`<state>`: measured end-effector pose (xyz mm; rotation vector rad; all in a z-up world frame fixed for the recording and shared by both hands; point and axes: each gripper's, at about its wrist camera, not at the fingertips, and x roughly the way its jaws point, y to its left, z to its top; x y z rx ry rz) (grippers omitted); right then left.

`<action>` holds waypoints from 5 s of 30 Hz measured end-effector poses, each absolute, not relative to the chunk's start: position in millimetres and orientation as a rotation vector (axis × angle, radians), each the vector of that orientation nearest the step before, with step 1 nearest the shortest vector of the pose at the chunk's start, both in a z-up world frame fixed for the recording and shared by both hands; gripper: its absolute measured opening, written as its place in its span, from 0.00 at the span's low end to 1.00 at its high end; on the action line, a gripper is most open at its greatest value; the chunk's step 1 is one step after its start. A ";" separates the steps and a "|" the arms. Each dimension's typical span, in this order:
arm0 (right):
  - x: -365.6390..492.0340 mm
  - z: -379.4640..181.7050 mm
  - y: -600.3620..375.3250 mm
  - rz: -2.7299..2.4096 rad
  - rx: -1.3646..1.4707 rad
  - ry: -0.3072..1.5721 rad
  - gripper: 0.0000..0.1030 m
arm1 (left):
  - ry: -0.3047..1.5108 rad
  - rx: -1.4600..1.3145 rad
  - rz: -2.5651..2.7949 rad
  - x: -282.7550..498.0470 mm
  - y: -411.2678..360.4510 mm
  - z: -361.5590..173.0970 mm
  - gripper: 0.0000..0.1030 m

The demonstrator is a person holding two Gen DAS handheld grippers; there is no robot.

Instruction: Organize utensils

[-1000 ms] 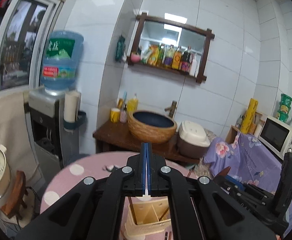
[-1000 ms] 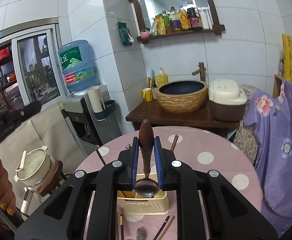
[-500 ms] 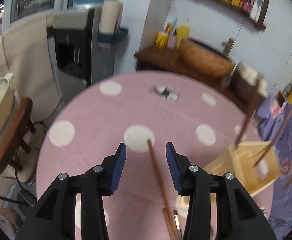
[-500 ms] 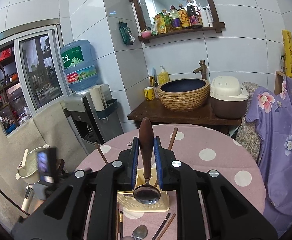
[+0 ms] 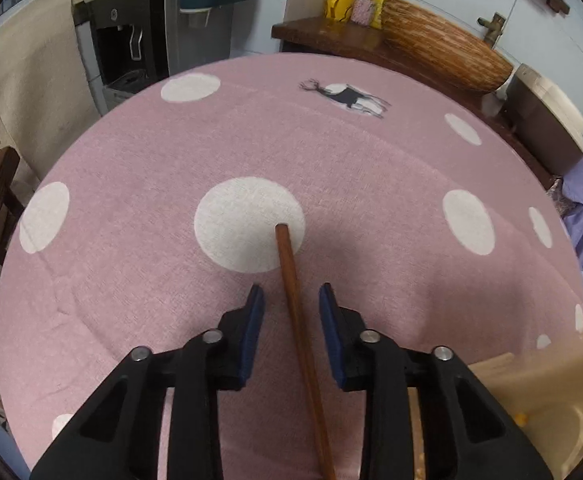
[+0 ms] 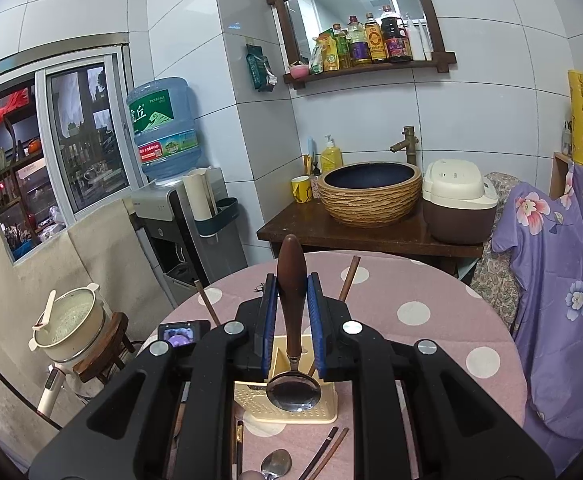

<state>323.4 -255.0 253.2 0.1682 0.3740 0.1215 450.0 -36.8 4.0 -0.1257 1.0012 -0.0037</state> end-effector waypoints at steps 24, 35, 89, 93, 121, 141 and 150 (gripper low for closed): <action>320.9 248.9 -249.8 0.134 0.194 0.389 0.16 | 0.599 -0.324 -0.233 332.1 11.4 159.9 0.07; 322.1 260.2 -250.1 0.119 0.187 0.383 0.16 | 0.410 -0.280 -0.234 302.7 17.0 238.9 0.07; 305.9 111.9 -242.0 -0.028 0.095 0.508 0.53 | 0.593 -0.162 -0.254 273.3 -31.8 101.0 0.79; 294.2 81.7 -246.1 -0.049 0.100 0.572 0.55 | 0.685 -0.192 -0.226 264.3 -15.0 67.8 0.80; 272.4 15.5 -248.0 -0.058 0.172 0.732 0.58 | 0.873 -0.061 -0.155 262.8 -29.8 -7.7 0.39; 352.8 -7.6 -232.7 -0.121 0.181 0.915 0.19 | 0.887 -0.045 -0.151 285.5 -31.2 -6.1 0.24; 375.1 -6.3 -245.7 -0.135 0.285 0.927 0.10 | 0.893 -0.035 -0.142 291.2 -41.4 -5.6 0.12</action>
